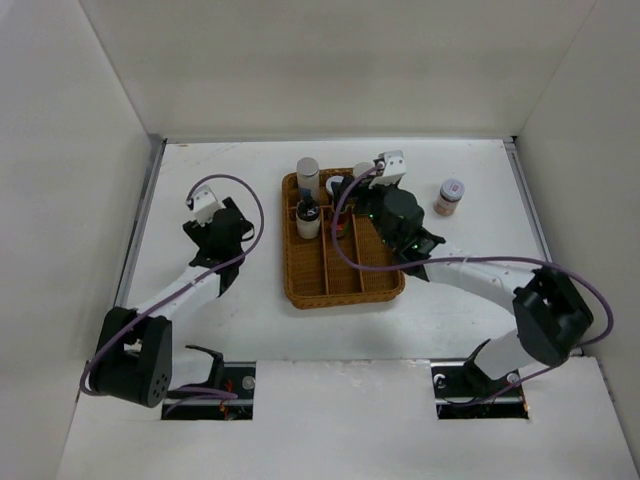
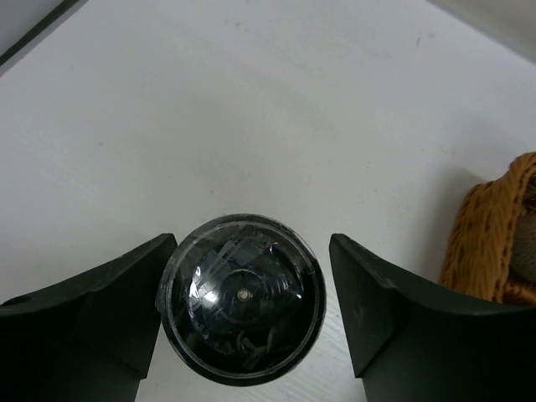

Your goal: Organize the condiment bottles

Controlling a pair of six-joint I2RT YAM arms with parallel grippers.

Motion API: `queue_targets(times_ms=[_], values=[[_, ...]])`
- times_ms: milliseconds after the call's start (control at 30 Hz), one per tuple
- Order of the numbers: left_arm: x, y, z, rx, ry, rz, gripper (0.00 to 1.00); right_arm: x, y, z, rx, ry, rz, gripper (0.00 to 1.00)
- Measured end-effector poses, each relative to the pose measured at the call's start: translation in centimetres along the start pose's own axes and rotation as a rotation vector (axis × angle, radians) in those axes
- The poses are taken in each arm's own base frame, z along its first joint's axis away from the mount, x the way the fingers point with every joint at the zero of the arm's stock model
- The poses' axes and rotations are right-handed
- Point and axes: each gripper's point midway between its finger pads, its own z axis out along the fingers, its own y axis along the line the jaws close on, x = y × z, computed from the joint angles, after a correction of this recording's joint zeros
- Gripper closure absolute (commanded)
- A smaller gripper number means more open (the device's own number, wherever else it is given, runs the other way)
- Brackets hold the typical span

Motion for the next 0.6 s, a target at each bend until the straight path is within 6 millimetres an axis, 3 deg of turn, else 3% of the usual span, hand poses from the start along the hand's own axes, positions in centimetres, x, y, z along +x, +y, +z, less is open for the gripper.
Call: queue_targets(times_ms=[167,333,433,600], values=[[1.1,0.1,0.4,-0.009,0.026,0.021,0.59,-2.9,-0.5,-2.7,0.0,-0.046,0.065,0.0],[0.4,0.1,-0.9,0.013,0.025,0.022,0.65,-5.4,-1.4,-5.2,0.017,-0.095,0.138,0.0],[-1.7,-1.4,-3.8,0.098,-0.015,0.01,0.65,-6.1,-2.7,-6.4,0.047,-0.118,0.165,0.0],[-4.6,-8.0,-10.8,0.381,-0.062,-0.038,0.65,-5.0,-6.2,-6.9,0.156,-0.115,0.191,0.0]])
